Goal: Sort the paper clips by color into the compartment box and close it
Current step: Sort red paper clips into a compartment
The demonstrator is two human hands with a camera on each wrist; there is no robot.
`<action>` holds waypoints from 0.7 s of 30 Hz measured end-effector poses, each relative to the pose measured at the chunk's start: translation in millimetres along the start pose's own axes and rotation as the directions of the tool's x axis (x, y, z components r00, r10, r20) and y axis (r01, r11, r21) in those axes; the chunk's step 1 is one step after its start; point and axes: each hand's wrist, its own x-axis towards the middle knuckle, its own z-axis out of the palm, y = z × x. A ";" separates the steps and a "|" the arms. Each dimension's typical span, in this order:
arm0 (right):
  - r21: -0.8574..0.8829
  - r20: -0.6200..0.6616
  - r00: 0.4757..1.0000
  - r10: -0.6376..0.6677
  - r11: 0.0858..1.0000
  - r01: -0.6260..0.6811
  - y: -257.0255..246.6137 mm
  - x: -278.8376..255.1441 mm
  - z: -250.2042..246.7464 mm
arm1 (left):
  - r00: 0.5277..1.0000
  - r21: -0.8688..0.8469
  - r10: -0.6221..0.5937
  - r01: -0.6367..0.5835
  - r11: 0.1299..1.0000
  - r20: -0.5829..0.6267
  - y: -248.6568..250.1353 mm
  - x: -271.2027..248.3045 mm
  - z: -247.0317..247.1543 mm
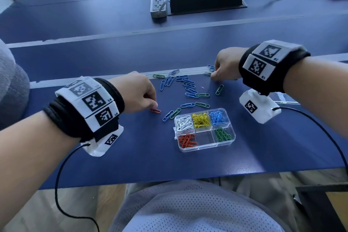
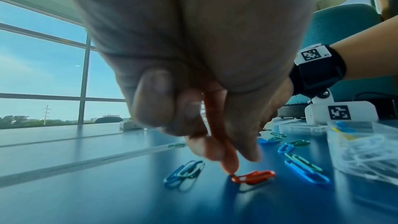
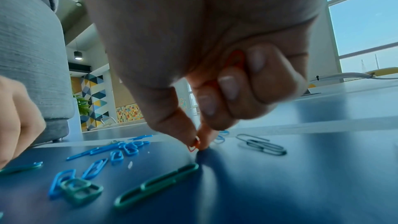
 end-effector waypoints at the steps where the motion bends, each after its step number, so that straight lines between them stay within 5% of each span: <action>1: 0.006 0.000 1.000 0.005 1.000 -0.005 -0.7 -1.2 -0.4 | 1.000 0.010 0.002 -0.002 1.000 0.019 0.8 -1.2 -0.3; 10: 0.172 0.049 0.998 -0.035 0.985 0.026 -14.2 -19.0 -12.5 | 0.997 0.087 0.064 -0.068 0.994 0.052 9.4 -10.3 7.2; 15: 0.527 0.187 0.957 -0.220 0.845 0.091 -25.5 -44.5 -11.9 | 0.999 -0.008 0.046 -0.046 0.999 0.024 10.6 -16.1 8.7; 17: 0.502 0.194 0.930 -0.312 0.846 0.179 -31.7 -58.3 -12.0 | 0.999 -0.087 0.045 -0.045 0.995 -0.005 13.8 -18.1 6.8; 21: 0.185 0.258 0.864 -0.432 0.900 0.395 -48.5 -91.8 -9.4 | 0.996 -0.220 0.093 -0.092 0.971 -0.005 24.5 -22.2 0.5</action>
